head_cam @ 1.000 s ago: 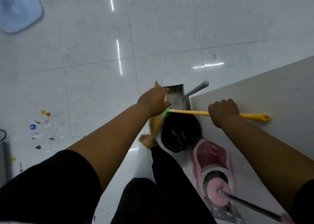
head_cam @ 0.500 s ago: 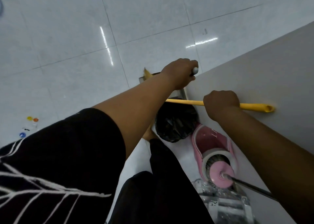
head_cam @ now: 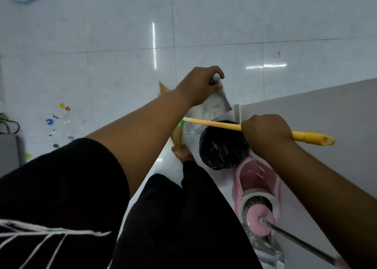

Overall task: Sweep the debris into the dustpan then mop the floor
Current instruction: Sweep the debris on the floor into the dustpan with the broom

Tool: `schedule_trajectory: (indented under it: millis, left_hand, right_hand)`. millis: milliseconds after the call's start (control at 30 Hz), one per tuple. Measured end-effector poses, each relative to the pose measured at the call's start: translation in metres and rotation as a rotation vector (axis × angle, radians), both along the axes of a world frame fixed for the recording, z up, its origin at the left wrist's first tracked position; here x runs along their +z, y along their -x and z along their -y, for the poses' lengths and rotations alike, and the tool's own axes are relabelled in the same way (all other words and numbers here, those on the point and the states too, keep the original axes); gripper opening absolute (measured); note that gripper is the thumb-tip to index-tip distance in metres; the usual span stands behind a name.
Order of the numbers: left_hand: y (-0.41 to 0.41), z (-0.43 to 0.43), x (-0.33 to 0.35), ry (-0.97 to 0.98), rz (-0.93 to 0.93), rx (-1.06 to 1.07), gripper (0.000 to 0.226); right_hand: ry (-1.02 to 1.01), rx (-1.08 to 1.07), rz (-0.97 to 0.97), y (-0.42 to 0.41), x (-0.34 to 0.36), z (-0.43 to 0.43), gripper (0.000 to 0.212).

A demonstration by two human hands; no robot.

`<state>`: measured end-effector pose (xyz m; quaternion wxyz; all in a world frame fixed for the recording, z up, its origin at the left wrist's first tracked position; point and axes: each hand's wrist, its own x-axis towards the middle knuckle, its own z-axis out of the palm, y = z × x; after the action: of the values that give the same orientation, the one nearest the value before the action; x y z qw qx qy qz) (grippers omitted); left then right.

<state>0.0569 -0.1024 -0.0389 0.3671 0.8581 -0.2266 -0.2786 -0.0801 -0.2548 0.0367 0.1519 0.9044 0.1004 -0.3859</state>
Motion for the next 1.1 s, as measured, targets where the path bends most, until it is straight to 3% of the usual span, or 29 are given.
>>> schedule_trajectory:
  millis: [267, 500, 667, 800, 867, 1000, 1100]
  left_hand:
    - [0.0, -0.148, 0.037, 0.063, 0.072, 0.457, 0.026]
    - [0.046, -0.281, 0.066, -0.072, 0.131, 0.741, 0.034]
    - [0.098, -0.366, 0.08, -0.148, 0.092, 0.946, 0.027]
    - [0.157, -0.417, 0.087, -0.046, 0.1, 1.266, 0.027]
    - [0.184, -0.436, 0.087, -0.087, 0.08, 1.373, 0.026]
    - [0.233, -0.472, 0.078, -0.199, 0.029, 1.492, 0.014]
    - [0.268, -0.49, 0.069, -0.254, 0.017, 1.509, 0.021]
  right_hand:
    - [-0.024, 0.304, 0.018, -0.042, 0.019, -0.095, 0.007]
    - [-0.006, 0.514, 0.055, -0.069, 0.046, -0.16, 0.01]
    - [-0.024, 0.711, 0.054, -0.077, 0.066, -0.204, 0.017]
    - [-0.046, 0.885, 0.026, -0.072, 0.078, -0.245, 0.019]
    - [-0.058, 0.946, 0.007, -0.068, 0.082, -0.266, 0.02]
    - [-0.069, 1.01, -0.012, -0.062, 0.088, -0.306, 0.016]
    - [-0.029, 1.033, -0.032, -0.06, 0.092, -0.334, 0.017]
